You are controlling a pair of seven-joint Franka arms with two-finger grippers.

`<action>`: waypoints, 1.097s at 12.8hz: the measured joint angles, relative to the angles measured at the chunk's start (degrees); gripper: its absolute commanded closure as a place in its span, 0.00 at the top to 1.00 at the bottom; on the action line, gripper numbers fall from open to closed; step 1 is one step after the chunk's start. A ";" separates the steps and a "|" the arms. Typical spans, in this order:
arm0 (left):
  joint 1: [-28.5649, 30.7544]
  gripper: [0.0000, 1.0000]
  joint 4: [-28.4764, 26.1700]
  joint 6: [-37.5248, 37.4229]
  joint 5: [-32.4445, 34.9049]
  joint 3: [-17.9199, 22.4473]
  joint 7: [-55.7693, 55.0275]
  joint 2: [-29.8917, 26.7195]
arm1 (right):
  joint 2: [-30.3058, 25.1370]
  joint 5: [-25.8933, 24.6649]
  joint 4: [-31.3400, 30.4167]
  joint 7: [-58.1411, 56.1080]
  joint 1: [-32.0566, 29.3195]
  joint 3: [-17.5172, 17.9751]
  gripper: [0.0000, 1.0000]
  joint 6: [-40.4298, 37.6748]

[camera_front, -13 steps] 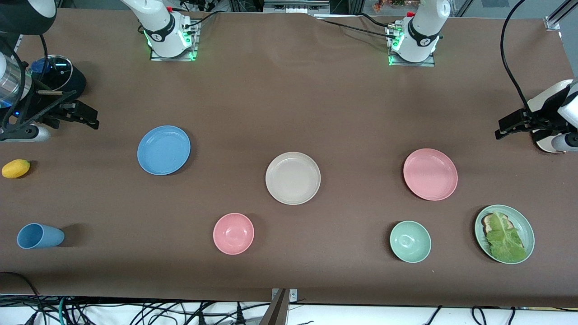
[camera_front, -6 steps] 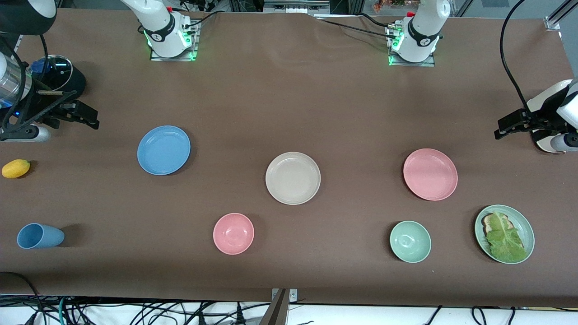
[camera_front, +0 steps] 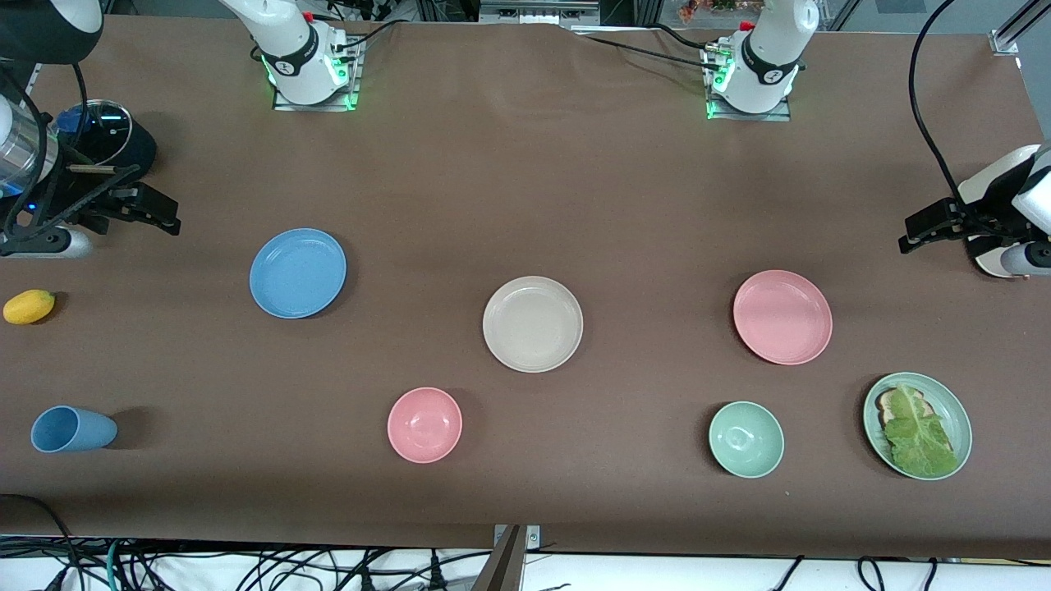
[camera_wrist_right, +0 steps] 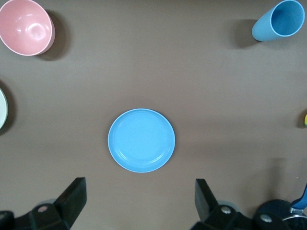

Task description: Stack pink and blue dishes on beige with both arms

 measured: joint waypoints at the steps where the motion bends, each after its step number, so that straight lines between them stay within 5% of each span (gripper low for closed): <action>1: 0.00 1.00 -0.01 -0.01 0.00 -0.04 0.00 0.00 | 0.00 0.00 0.00 0.00 0.00 0.00 1.00 0.00; 14: 0.00 1.00 -0.09 -0.09 0.00 -0.11 0.00 0.01 | 0.00 0.00 0.00 0.01 -0.01 -0.01 1.00 1.20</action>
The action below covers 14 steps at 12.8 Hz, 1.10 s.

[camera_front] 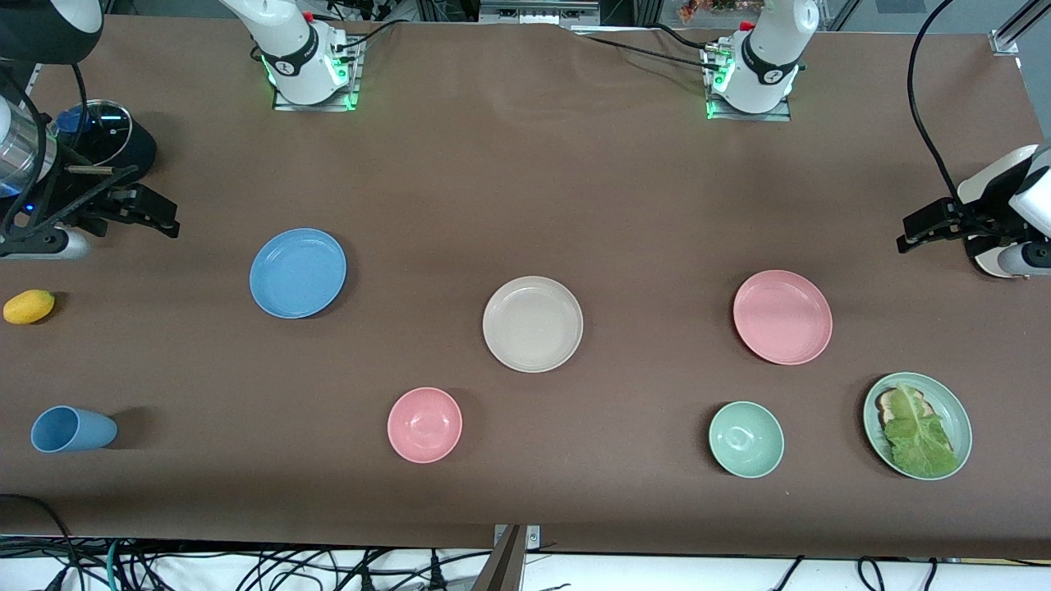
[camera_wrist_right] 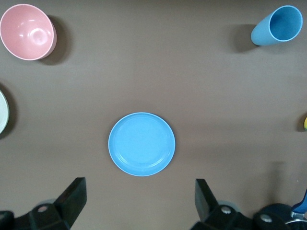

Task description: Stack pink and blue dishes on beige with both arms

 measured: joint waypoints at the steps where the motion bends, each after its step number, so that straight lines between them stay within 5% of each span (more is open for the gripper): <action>1: 0.00 1.00 0.00 0.00 0.00 0.00 0.00 0.00 | 0.00 0.00 0.00 0.00 0.00 -0.01 1.00 0.46; 14: 0.37 1.00 -0.46 -0.71 0.94 0.55 0.00 4.33 | 0.82 -0.02 -0.02 -0.01 -1.36 -0.79 1.00 7.06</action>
